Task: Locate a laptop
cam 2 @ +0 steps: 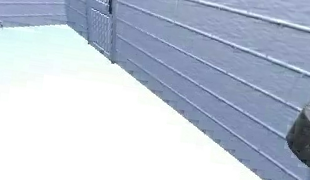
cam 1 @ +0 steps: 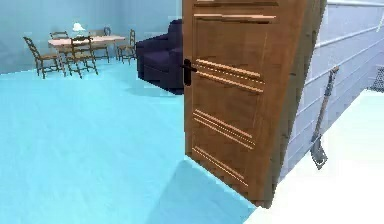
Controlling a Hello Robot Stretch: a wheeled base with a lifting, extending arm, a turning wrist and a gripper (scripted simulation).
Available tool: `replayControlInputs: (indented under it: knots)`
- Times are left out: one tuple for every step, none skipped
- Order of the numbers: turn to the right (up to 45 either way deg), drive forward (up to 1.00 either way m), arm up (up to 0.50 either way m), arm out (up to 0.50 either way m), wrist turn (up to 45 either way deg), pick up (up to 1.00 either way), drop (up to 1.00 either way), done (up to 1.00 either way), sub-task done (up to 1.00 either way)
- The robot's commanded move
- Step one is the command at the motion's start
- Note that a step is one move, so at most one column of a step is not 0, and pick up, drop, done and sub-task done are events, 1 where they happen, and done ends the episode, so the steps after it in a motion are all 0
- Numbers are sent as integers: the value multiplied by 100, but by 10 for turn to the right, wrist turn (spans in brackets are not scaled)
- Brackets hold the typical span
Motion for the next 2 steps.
replayControlInputs:
  knots:
    - [-390,0,0,0,0,0,0,0,0]
    - [0,100,0,0,0,0,0,0,0]
